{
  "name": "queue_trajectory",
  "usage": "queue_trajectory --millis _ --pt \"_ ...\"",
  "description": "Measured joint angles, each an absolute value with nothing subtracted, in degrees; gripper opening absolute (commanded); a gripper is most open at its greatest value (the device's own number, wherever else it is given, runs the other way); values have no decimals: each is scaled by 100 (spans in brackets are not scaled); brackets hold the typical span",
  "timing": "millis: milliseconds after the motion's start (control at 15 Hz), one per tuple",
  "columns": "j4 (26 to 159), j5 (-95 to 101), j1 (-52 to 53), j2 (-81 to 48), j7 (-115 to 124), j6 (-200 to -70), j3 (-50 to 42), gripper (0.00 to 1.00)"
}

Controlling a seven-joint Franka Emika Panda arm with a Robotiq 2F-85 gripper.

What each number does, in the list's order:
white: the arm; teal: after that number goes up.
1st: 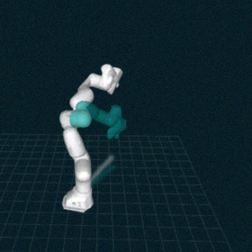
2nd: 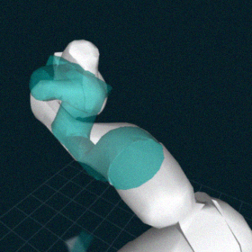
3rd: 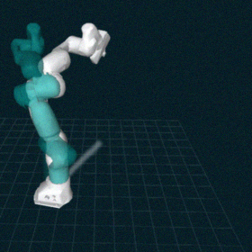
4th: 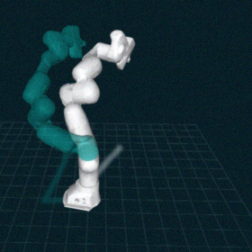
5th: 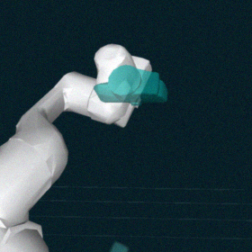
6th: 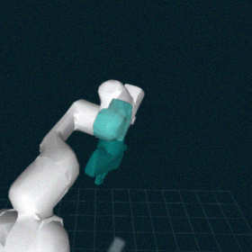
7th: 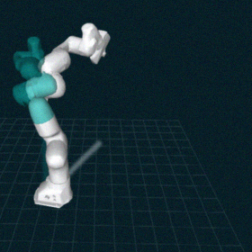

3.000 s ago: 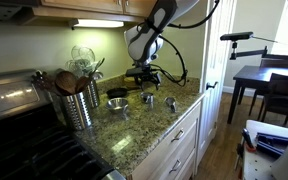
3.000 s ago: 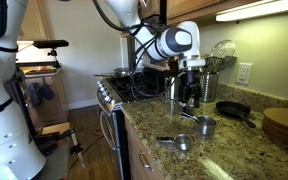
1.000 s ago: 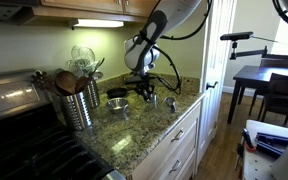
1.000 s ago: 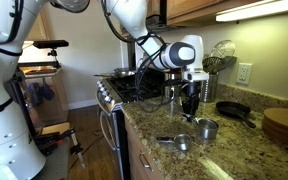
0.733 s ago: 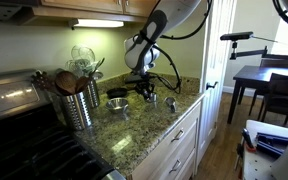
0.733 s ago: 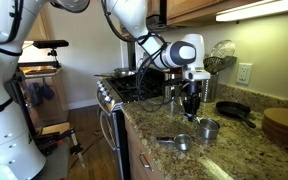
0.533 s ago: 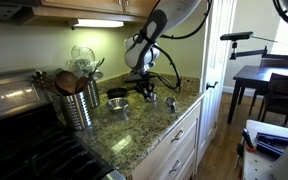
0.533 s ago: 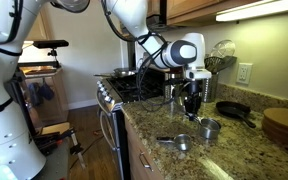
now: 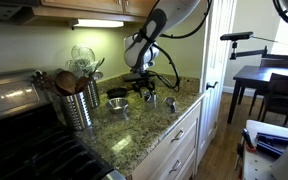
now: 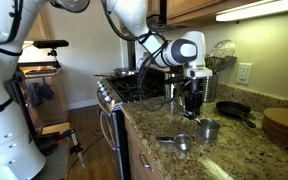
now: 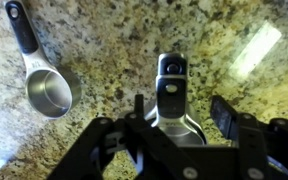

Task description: Unstack the measuring cups

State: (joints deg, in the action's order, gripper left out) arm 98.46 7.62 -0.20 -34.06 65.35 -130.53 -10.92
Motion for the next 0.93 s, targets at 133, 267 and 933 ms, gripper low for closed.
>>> queue_trajectory --millis 133,267,933 --pt "9838 762 -20 -3406 6533 -13053 -1092 61" --pt "9834 762 -20 -3406 6531 -13053 -1092 54" --pt "9830 763 -20 -3399 6530 -13052 -1092 11"
